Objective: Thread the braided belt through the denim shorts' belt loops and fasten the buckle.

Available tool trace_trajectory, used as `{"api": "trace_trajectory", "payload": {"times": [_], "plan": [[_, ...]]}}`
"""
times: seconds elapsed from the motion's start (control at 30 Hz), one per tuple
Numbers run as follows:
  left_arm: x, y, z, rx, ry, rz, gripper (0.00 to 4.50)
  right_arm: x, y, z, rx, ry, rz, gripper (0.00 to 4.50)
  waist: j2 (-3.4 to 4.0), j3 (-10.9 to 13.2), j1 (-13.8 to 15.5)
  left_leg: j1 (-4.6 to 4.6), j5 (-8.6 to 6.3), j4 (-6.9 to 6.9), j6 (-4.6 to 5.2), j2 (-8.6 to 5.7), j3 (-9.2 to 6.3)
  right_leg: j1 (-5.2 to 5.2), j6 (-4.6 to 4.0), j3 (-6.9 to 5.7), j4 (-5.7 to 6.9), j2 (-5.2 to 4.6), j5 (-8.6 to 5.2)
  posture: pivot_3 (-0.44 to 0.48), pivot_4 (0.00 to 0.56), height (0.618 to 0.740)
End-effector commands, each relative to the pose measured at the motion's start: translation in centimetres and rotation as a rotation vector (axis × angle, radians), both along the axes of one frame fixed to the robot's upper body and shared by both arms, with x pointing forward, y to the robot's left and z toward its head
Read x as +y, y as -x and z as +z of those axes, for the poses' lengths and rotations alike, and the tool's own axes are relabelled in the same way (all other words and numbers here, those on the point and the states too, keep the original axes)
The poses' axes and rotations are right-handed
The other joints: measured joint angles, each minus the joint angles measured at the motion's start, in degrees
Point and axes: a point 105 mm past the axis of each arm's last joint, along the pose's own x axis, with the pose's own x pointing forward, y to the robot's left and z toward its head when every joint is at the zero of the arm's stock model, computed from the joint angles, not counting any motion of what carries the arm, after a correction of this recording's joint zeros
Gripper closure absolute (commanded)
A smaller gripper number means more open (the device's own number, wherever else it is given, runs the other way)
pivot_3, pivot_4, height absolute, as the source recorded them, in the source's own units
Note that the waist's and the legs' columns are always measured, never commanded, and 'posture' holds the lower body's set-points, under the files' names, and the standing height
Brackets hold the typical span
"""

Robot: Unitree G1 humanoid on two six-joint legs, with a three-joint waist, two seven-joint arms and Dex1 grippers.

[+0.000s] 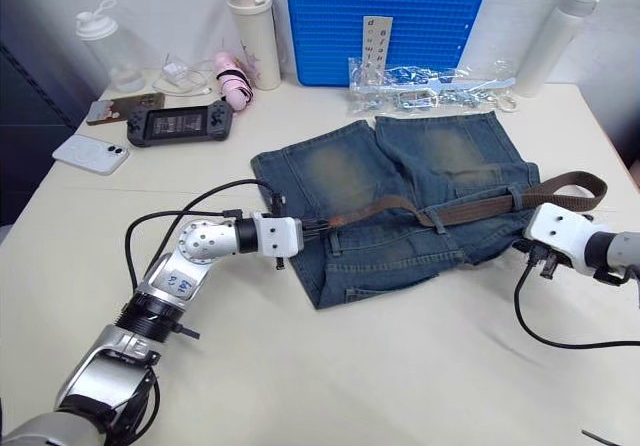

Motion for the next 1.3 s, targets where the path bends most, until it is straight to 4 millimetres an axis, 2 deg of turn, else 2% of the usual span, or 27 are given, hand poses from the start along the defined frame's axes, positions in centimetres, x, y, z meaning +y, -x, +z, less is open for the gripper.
{"api": "trace_trajectory", "payload": {"times": [0.03,0.1,0.13,0.27,0.4,0.5,0.6,0.67,0.77,0.83,1.07,1.17,1.2,1.27,1.3], "plan": [[-0.5,0.2,1.5,-0.06,0.024,-0.012,4.5,0.1,0.7,5.5,-0.039,-0.065,-0.024,1.4,0.14,0.0,-0.1,-0.02,0.0,0.02,0.01,-0.01,0.0,-0.01,0.0,0.01,0.0,-0.01,0.0,0.0,0.15,0.689],[-0.6,0.1,1.6,-0.069,0.032,-0.007,4.5,0.8,1.4,7.1,-0.014,-0.155,-0.05,0.36,0.21,0.0,-0.1,-0.03,0.01,0.04,0.01,-0.01,-0.02,-0.02,0.0,0.01,0.0,-0.02,0.0,0.0,0.15,0.689],[-0.7,0.0,1.8,-0.077,0.039,-0.006,4.5,1.5,1.8,7.8,0.008,-0.238,-0.068,0.02,0.21,0.0,-0.1,-0.03,0.01,0.04,0.01,0.0,-0.06,-0.01,0.0,0.0,0.01,-0.02,0.0,0.0,0.15,0.689],[-1.5,0.0,2.5,-0.099,0.07,-0.01,4.5,6.6,3.7,8.3,0.124,-0.621,-0.036,0.02,0.09,0.0,-0.1,-0.06,0.0,0.08,0.0,0.03,-0.2,0.01,-0.01,0.01,0.0,-0.02,0.01,0.0,0.15,0.689],[-2.1,0.1,2.9,-0.113,0.089,-0.015,4.5,12.8,5.8,6.9,0.311,-0.959,0.065,0.02,0.04,0.0,0.0,-0.15,-0.02,0.13,-0.04,0.02,-0.31,0.0,-0.03,0.1,-0.05,-0.05,0.02,0.0,0.15,0.689],[-2.5,0.3,3.2,-0.119,0.105,-0.019,4.5,17.2,6.1,4.8,0.411,-1.202,0.083,0.02,0.05,0.0,-0.1,-0.15,-0.02,0.14,-0.05,0.01,-0.35,-0.01,-0.04,0.09,0.02,-0.04,0.02,0.0,0.15,0.689],[-2.8,0.7,3.4,-0.13,0.113,-0.02,4.5,20.2,5.1,3.6,0.469,-1.451,0.002,0.02,0.1,0.0,-0.1,-0.13,-0.01,0.11,-0.05,-0.07,-0.32,-0.08,-0.04,0.07,0.13,-0.03,0.02,0.0,0.15,0.689],[-2.8,0.8,3.4,-0.139,0.108,-0.02,4.5,21.0,4.3,3.4,0.486,-1.561,-0.069,0.02,0.1,0.0,-0.2,-0.12,0.0,0.11,-0.03,-0.08,-0.31,-0.1,-0.02,0.08,0.2,-0.03,0.03,0.0,0.15,0.689],[-2.8,1.0,3.5,-0.141,0.11,-0.012,4.5,20.9,2.3,3.3,0.479,-1.737,-0.199,0.02,0.11,0.0,-0.3,-0.09,0.02,0.11,0.0,-0.12,-0.25,-0.13,-0.02,0.13,0.28,-0.04,0.03,0.0,0.15,0.689],[-2.7,0.9,3.5,-0.133,0.117,-0.002,4.5,20.9,1.6,3.4,0.478,-1.792,-0.245,0.02,0.12,0.0,-0.3,-0.06,0.02,0.12,0.0,-0.11,-0.23,-0.14,-0.02,0.15,0.33,-0.03,0.03,0.0,0.15,0.689],[-2.8,1.2,3.4,-0.149,0.094,-0.002,4.5,22.8,0.0,2.7,0.522,-1.788,-0.3,0.02,0.13,-0.1,-0.6,-0.06,0.03,0.11,0.0,-0.08,-0.17,-0.4,-0.02,0.23,0.75,-0.01,0.03,0.0,0.15,0.689],[-2.8,1.2,3.5,-0.157,0.089,-0.002,4.5,22.7,-0.9,2.3,0.514,-1.782,-0.339,0.02,0.14,-0.1,-0.5,-0.07,0.03,0.11,0.0,-0.08,-0.16,-0.45,-0.02,0.25,0.82,-0.02,0.03,0.0,0.15,0.689],[-2.7,1.2,3.5,-0.157,0.088,0.0,4.5,22.5,-1.2,2.2,0.505,-1.791,-0.355,0.53,0.14,-0.1,-0.5,-0.07,0.03,0.1,0.0,-0.08,-0.16,-0.45,-0.02,0.25,0.82,-0.02,0.03,0.0,0.15,0.689],[-2.6,1.2,3.5,-0.158,0.085,0.002,4.5,22.2,-1.6,2.2,0.489,-1.801,-0.372,1.23,0.14,-0.1,-0.5,-0.07,0.03,0.1,0.0,-0.09,-0.16,-0.46,-0.02,0.27,0.82,-0.03,0.03,0.0,0.15,0.689],[-2.5,1.2,3.4,-0.159,0.083,0.004,4.5,21.8,-1.8,2.2,0.475,-1.807,-0.387,1.81,0.14,-0.1,-0.5,-0.08,0.03,0.1,0.0,-0.09,-0.16,-0.47,-0.02,0.26,0.82,-0.03,0.03,0.0,0.15,0.689]]}}
